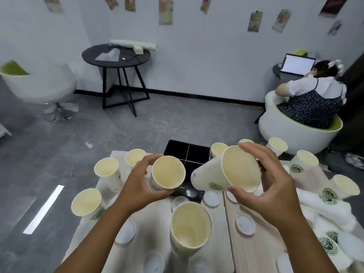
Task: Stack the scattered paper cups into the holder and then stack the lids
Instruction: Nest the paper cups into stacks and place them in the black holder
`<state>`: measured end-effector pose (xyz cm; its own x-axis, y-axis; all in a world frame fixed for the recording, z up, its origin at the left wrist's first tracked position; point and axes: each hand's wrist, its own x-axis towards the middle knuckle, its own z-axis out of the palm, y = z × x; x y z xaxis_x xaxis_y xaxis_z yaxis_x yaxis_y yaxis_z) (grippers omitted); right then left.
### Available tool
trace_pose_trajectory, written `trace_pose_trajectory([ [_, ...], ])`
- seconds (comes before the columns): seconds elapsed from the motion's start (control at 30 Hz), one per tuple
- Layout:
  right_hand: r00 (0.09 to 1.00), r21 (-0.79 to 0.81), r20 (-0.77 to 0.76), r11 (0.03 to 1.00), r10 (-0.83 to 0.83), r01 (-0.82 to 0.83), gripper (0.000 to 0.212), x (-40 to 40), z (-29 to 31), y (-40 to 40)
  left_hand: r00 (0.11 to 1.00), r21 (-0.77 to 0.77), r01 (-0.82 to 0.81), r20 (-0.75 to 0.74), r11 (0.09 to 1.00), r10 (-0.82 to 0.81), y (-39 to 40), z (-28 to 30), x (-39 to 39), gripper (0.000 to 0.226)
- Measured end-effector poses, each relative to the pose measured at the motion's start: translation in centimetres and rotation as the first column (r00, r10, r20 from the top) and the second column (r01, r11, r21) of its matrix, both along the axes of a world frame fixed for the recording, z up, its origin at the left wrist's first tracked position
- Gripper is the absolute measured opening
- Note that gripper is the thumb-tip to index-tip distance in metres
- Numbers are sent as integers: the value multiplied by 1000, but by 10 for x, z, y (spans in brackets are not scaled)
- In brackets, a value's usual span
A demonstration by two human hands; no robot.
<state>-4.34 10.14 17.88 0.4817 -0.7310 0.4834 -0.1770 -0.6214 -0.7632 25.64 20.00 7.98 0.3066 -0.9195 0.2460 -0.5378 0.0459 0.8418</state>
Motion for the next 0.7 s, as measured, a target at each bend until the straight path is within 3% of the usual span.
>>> trace_pose_trajectory([
  [0.3,987,-108,107,988,119,-107,79,-3,67,67,997,-207,-61,-64,977,48,40,76,10,85],
  [0.57,986,-48,-159,997,49,-57,79,8,41,90,990,-343,-33,-138,939,-16,59,104,2,85],
  [0.7,948,64,-318,998,24,-4,84,26,4,94,977,-393,14,-189,919,-96,60,116,-3,87],
])
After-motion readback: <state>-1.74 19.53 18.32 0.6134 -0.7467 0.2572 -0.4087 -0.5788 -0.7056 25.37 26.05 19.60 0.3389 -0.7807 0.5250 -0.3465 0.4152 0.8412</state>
